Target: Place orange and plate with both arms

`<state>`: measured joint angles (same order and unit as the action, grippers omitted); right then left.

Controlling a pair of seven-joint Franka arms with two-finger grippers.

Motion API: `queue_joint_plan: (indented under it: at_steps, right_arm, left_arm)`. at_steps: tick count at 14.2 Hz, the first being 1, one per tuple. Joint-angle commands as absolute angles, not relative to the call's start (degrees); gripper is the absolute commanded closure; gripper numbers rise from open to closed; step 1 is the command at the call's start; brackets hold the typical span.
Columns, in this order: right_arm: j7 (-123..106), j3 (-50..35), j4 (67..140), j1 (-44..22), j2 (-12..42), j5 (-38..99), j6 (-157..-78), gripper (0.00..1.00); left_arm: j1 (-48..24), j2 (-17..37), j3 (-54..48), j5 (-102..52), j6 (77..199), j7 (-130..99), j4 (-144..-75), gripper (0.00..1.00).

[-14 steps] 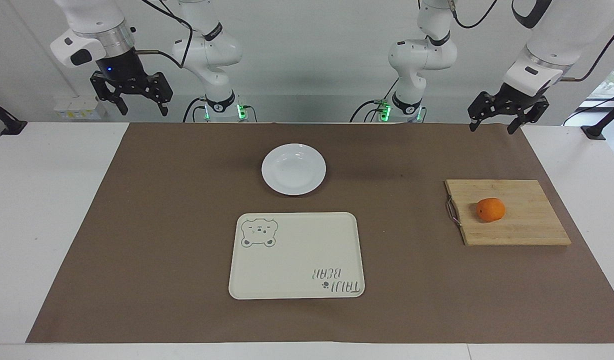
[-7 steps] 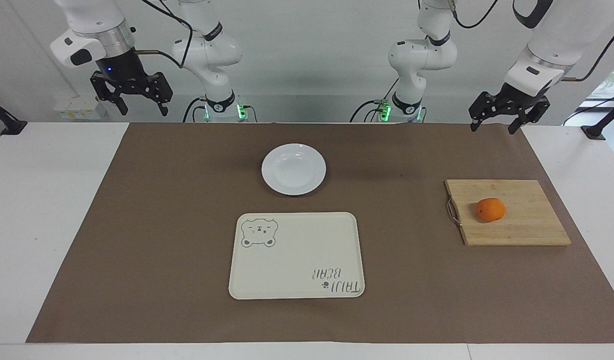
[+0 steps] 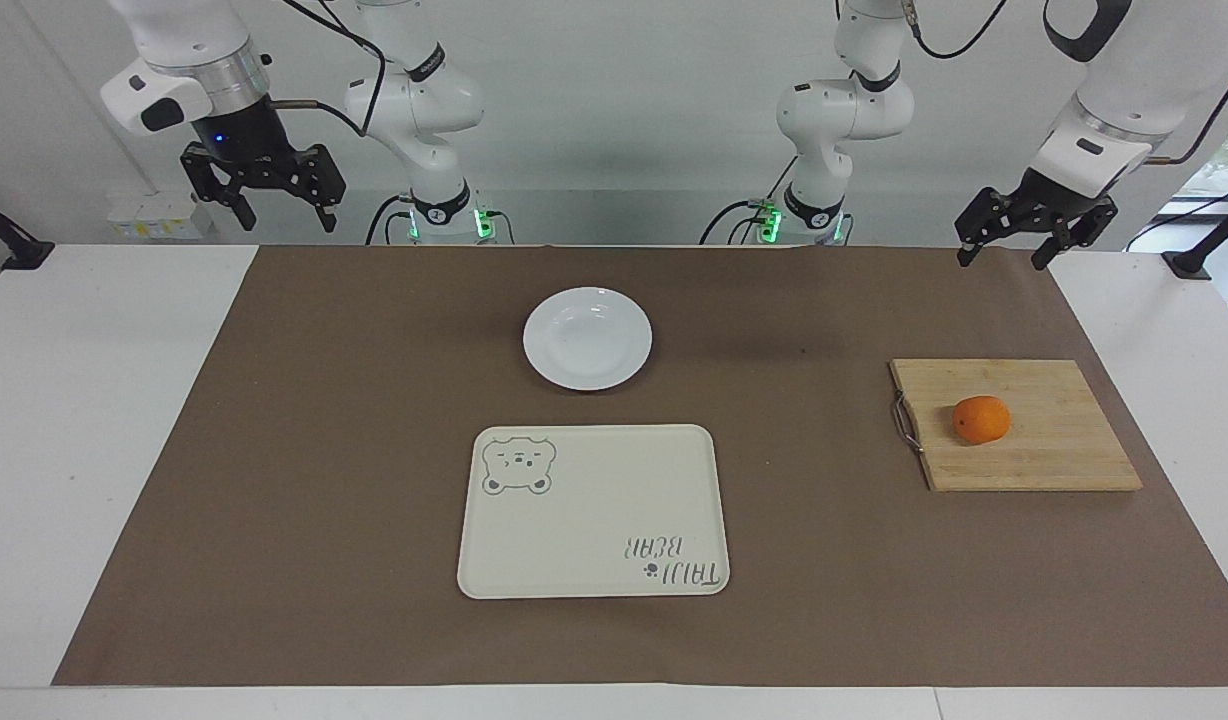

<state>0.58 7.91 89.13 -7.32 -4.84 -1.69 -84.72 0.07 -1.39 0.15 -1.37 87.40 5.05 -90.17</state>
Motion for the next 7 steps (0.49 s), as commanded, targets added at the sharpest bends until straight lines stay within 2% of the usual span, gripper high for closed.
queue_joint_plan:
  at_steps: [1,7]
  right_arm:
    - [-0.44,7.82,90.79,-6.94,-6.33,-1.49,-84.81,0.0]
    - [-0.44,7.82,90.79,-6.94,-6.33,-1.49,-84.81,0.0]
  left_arm:
    - [2.62,0.43,-0.18,-0.88,90.17,8.33,-90.44,0.0]
    - [7.37,4.22,-0.09,-0.88,96.13,12.57,-91.92,0.0]
